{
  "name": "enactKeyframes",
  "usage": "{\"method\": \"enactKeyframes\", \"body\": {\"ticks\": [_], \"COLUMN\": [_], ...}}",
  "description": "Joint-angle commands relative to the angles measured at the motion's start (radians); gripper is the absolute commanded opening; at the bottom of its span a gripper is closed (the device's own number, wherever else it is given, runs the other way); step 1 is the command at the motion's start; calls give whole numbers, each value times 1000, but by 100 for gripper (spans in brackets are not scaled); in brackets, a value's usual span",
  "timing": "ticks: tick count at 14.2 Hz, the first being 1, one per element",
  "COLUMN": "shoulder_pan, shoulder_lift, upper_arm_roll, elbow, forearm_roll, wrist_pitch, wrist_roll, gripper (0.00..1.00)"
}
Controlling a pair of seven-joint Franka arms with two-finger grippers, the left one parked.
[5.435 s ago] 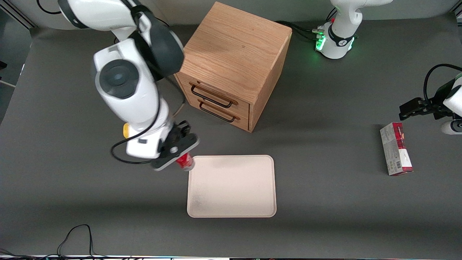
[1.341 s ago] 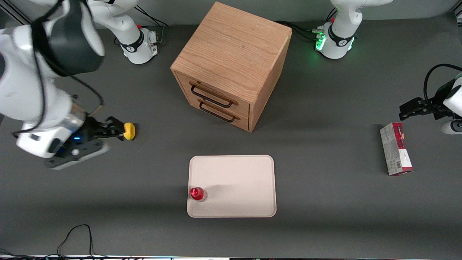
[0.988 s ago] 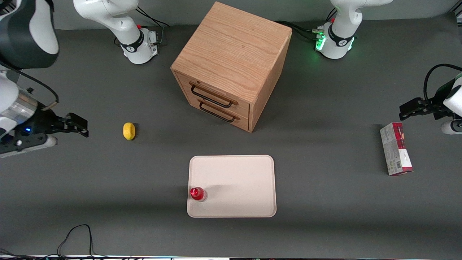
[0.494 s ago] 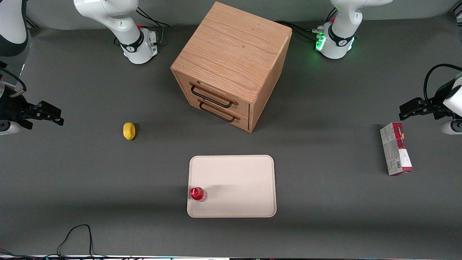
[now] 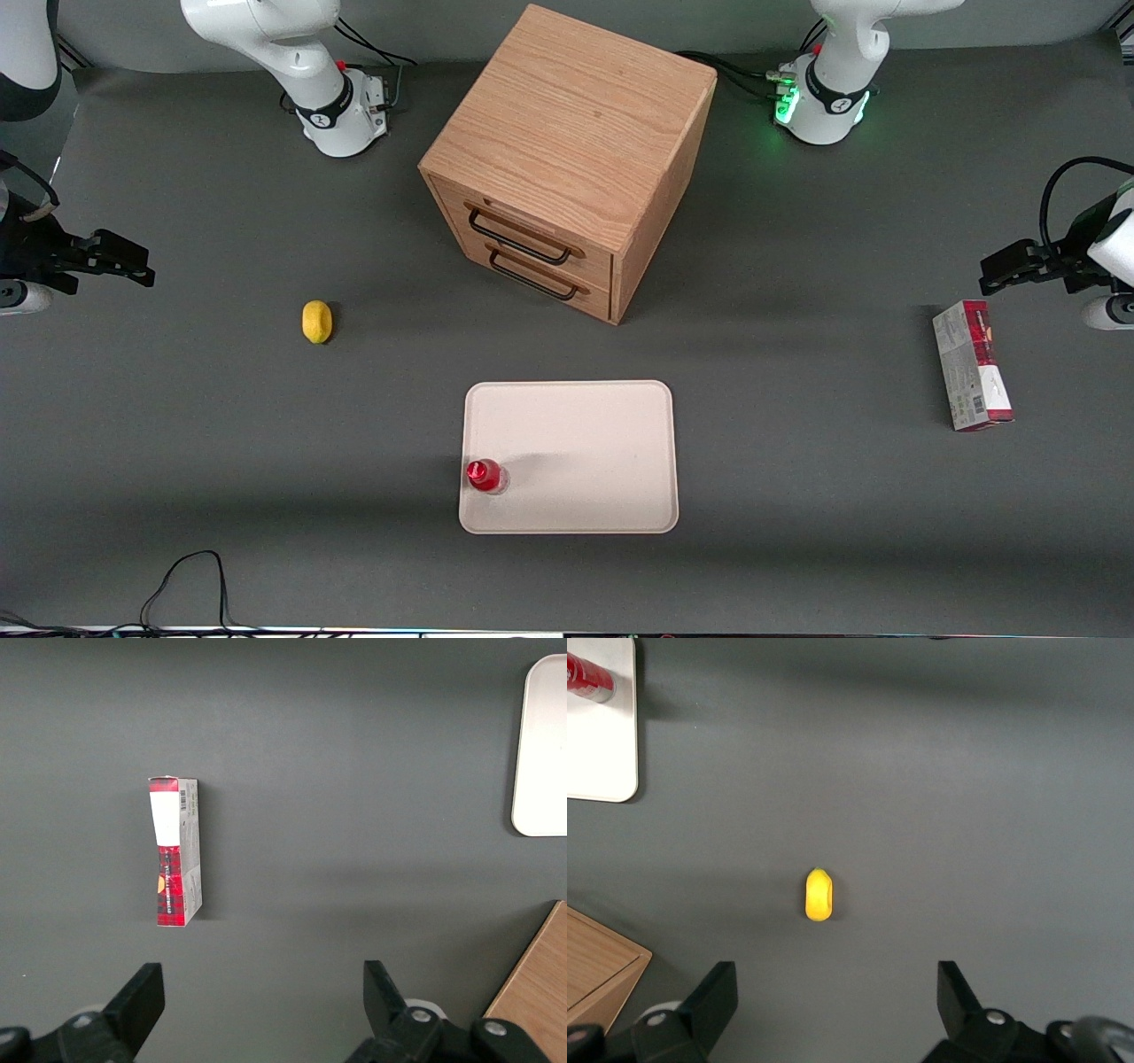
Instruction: Place coke bottle on tray
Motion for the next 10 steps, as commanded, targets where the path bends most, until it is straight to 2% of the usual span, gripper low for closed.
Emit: {"method": "enactKeyframes", "body": {"ticks": [1, 10], "shoulder_pan": [3, -20], "shoulder_lift": [-11, -11], "upper_arm_roll": [1, 6], "elbow": [9, 20], "forearm_roll": [-10, -6], "wrist_pitch": [-33, -62], "wrist_roll": [30, 57], "gripper": [100, 100]}}
